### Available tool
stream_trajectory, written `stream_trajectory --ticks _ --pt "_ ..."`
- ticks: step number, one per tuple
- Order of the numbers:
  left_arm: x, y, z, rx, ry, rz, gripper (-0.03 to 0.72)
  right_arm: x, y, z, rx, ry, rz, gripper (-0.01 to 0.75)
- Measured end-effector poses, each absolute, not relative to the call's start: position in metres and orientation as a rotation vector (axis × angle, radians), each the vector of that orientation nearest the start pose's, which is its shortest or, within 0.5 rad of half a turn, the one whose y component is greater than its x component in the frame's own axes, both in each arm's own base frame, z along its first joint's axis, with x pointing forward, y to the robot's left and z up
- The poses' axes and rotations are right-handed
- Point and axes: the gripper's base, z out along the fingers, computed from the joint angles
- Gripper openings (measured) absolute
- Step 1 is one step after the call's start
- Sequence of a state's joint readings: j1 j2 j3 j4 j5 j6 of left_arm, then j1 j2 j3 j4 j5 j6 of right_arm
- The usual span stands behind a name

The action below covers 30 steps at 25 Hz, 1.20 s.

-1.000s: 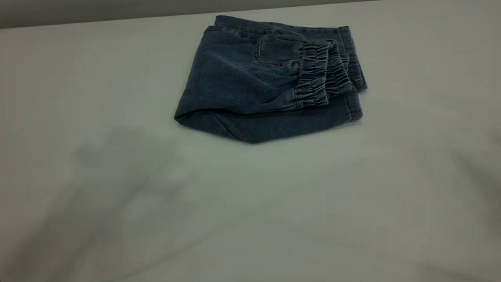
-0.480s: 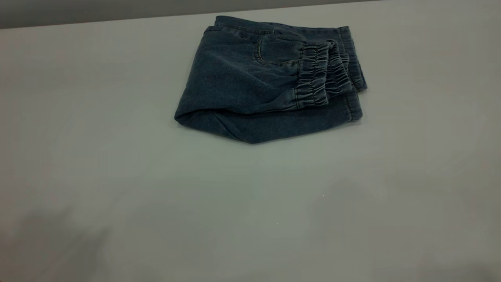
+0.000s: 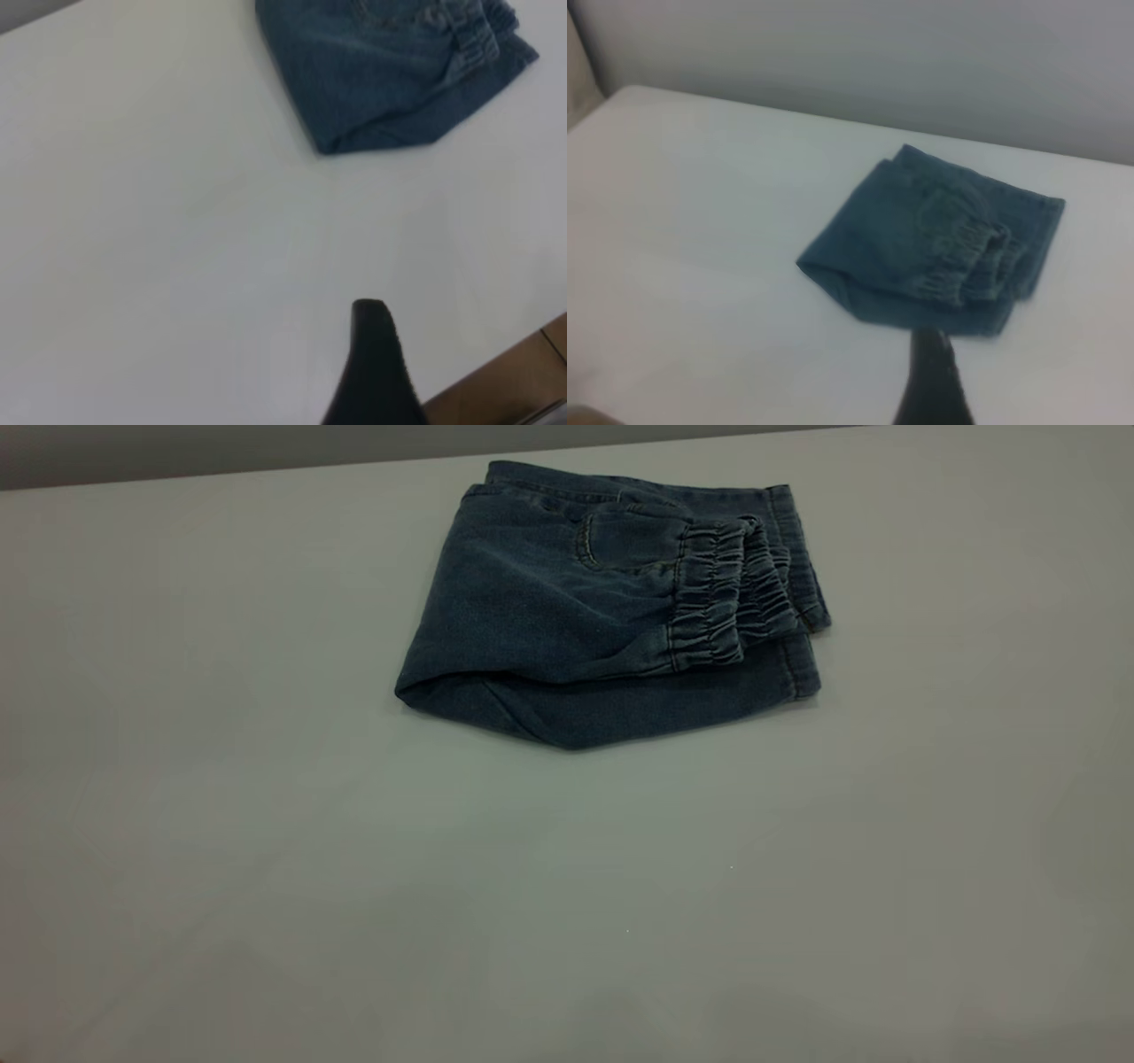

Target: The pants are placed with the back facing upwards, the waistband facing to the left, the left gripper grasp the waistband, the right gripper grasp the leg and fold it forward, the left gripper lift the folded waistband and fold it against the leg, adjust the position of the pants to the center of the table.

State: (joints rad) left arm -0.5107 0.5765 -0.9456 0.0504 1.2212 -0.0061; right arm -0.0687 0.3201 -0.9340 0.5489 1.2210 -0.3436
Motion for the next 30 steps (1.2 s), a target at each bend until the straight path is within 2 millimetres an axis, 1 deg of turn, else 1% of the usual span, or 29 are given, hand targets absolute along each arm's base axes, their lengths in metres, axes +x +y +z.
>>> stream_trajectory --ticks 3,10,13,15,19,21,25,28,30 --pt "0.047 -0.021 0.361 0.579 2.262 -0.195 0.470 -0.012 0.042 0.370 -0.378 1.973 0.338 0.434" --pt "0.028 -0.011 0.326 0.580 2.266 -0.194 0.470 -0.007 0.031 0.321 -0.305 2.100 0.217 0.434" --pt "0.026 -0.010 0.311 0.584 2.285 -0.190 0.470 -0.004 0.025 0.307 -0.264 2.083 0.151 0.434" --pt "0.029 -0.011 0.300 0.590 2.301 -0.185 0.470 -0.004 0.023 0.297 -0.249 2.089 0.121 0.434" --pt "0.034 -0.014 0.281 0.605 2.345 -0.171 0.470 -0.007 0.020 0.289 -0.230 2.053 0.088 0.434" --pt "0.034 -0.014 0.276 0.610 2.359 -0.167 0.470 -0.009 0.019 0.288 -0.220 2.025 0.064 0.434" --pt "0.036 -0.015 0.278 0.603 2.332 -0.178 0.470 -0.011 0.019 0.287 -0.219 2.010 0.065 0.434" --pt "0.037 -0.017 0.280 0.597 2.303 -0.187 0.470 -0.008 0.020 0.280 -0.207 2.034 0.087 0.434" --pt "0.039 -0.017 0.280 0.593 2.285 -0.196 0.470 -0.007 0.019 0.280 -0.191 2.027 0.091 0.434"
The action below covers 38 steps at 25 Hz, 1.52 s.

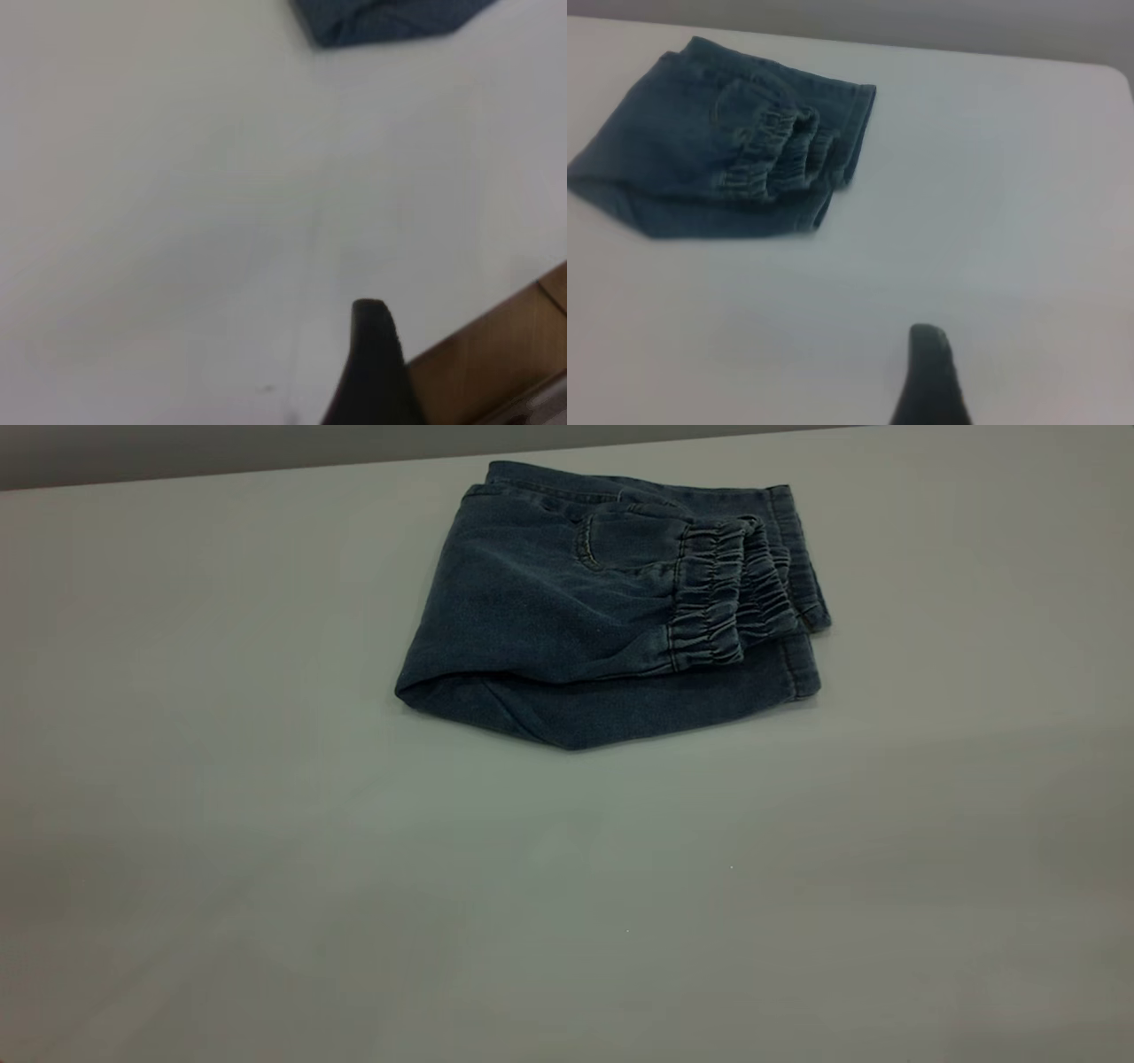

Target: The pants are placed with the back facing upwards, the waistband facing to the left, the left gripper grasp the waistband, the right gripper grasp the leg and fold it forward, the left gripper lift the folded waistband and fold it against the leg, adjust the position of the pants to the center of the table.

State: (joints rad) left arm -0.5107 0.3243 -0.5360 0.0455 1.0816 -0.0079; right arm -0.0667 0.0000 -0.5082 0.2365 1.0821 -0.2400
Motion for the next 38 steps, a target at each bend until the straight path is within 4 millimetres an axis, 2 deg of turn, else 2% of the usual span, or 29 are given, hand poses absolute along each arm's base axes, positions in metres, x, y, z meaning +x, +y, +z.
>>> stream_trajectory --ticks 6,32,38 --pt "0.039 -0.018 0.270 0.568 2.326 -0.208 0.470 -0.007 0.019 0.280 -0.188 2.024 0.092 0.434" --pt "0.036 -0.019 0.272 0.550 2.315 -0.245 0.470 -0.007 0.020 0.280 -0.188 2.022 0.111 0.431" --pt "0.028 -0.010 0.274 0.377 2.272 -0.191 0.470 -0.007 0.020 0.280 -0.187 2.023 0.110 0.431"
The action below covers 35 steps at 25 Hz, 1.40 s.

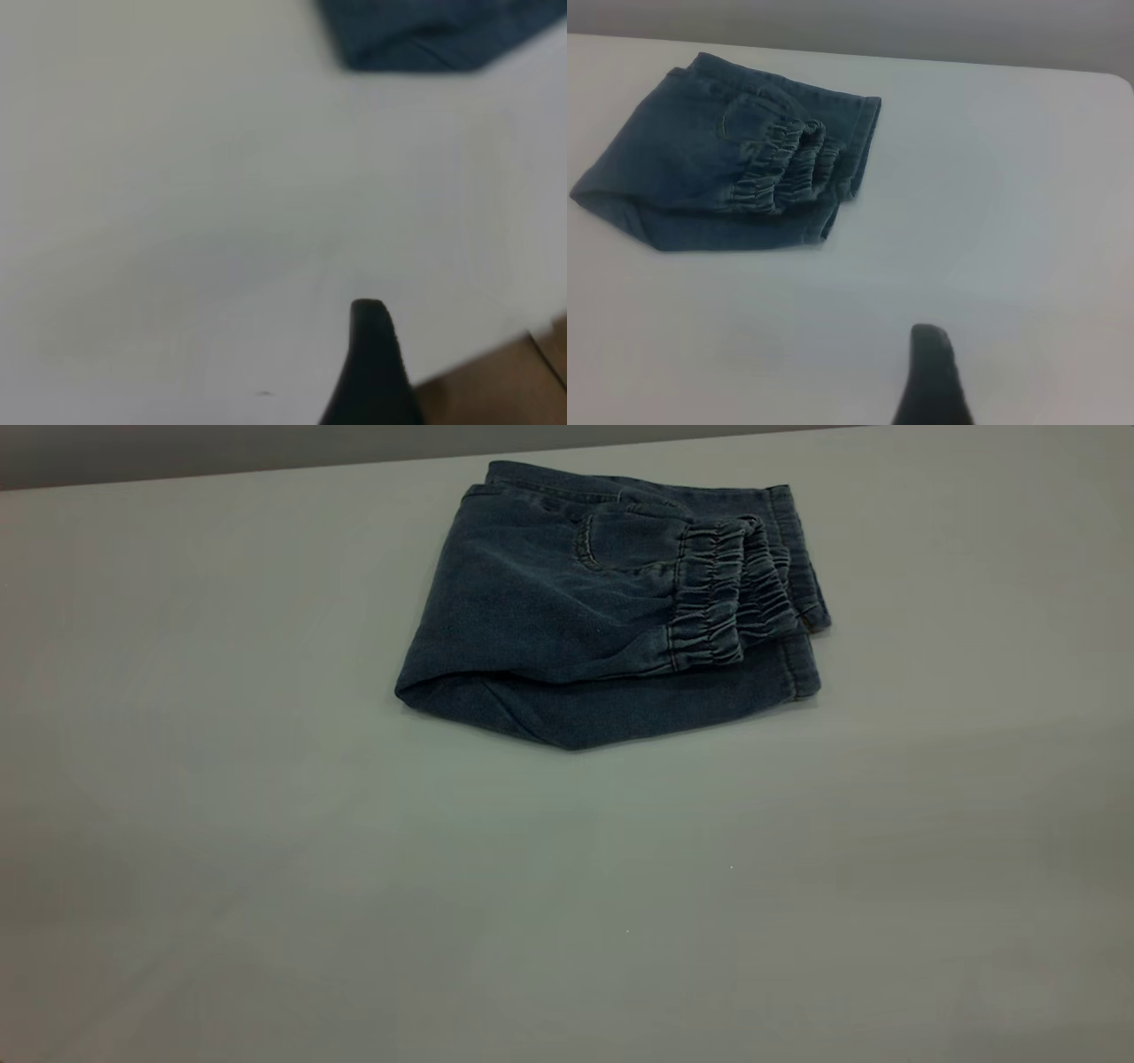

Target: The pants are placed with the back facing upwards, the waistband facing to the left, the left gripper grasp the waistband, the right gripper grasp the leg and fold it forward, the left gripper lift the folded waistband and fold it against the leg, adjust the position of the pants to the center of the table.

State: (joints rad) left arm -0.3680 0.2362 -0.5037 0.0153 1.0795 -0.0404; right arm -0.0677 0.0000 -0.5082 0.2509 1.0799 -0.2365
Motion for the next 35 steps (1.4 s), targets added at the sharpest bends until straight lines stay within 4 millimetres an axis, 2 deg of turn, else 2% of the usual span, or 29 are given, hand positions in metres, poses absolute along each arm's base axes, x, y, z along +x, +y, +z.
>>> stream_trajectory --ticks 8,12,20,35 --pt "0.008 0.001 0.277 0.022 2.157 -0.028 0.470 -0.007 0.021 0.280 -0.186 2.023 0.111 0.431" --pt "0.002 0.002 0.277 -0.085 2.113 0.031 0.470 -0.007 0.021 0.280 -0.198 2.022 0.119 0.431" --pt "-0.006 0.002 0.277 -0.090 2.056 0.034 0.470 -0.007 0.021 0.280 -0.207 2.021 0.126 0.431" --pt "-0.006 0.002 0.277 -0.026 2.057 -0.005 0.470 -0.007 0.021 0.280 -0.177 2.021 0.116 0.431"
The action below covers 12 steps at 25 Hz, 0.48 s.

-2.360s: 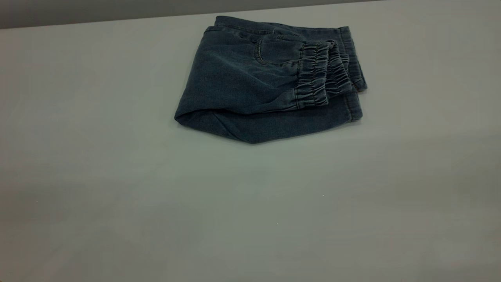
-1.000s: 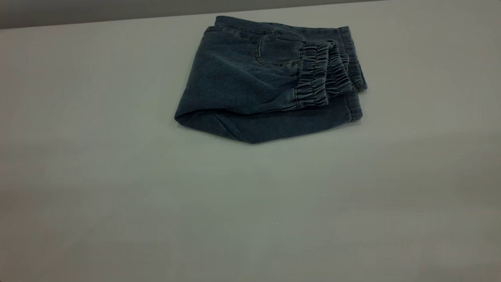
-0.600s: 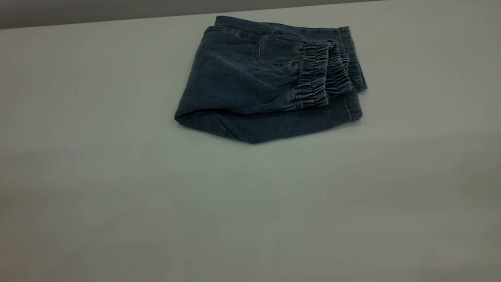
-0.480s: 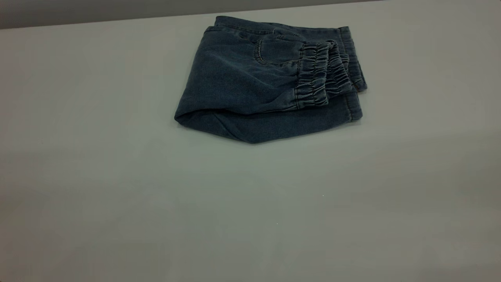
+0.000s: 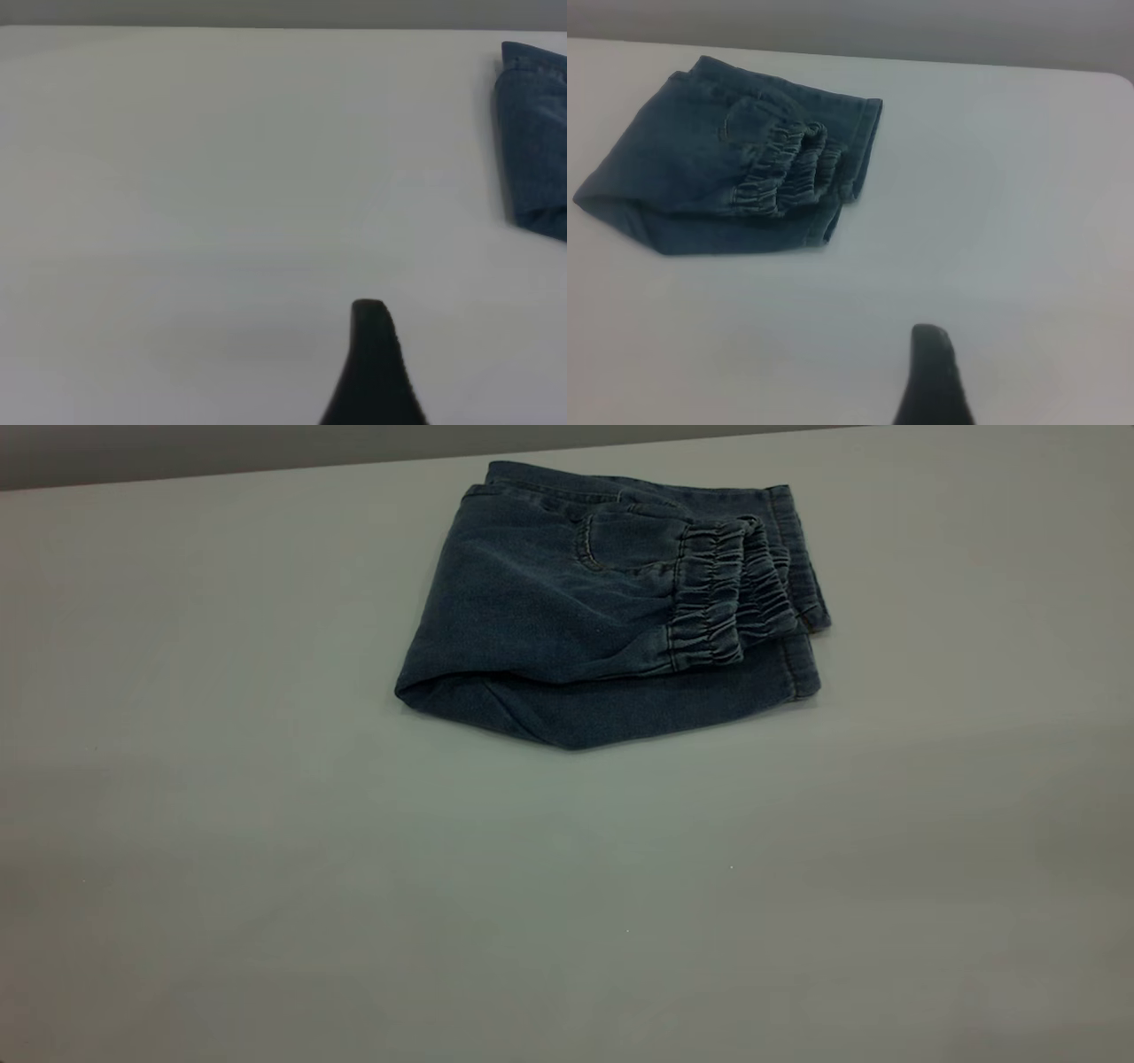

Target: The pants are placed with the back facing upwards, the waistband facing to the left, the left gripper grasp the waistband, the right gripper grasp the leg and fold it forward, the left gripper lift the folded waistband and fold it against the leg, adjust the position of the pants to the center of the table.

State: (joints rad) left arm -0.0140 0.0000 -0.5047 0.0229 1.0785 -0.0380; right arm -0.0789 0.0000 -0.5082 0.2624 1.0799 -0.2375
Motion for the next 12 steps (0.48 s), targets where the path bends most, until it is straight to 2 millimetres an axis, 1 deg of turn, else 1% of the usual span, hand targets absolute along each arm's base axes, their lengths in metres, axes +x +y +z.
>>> stream_trajectory --ticks 12 --pt "-0.0061 0.0019 0.2769 -0.027 2.058 -0.005 0.470 -0.0070 0.0218 0.2804 -0.200 2.019 0.138 0.431"
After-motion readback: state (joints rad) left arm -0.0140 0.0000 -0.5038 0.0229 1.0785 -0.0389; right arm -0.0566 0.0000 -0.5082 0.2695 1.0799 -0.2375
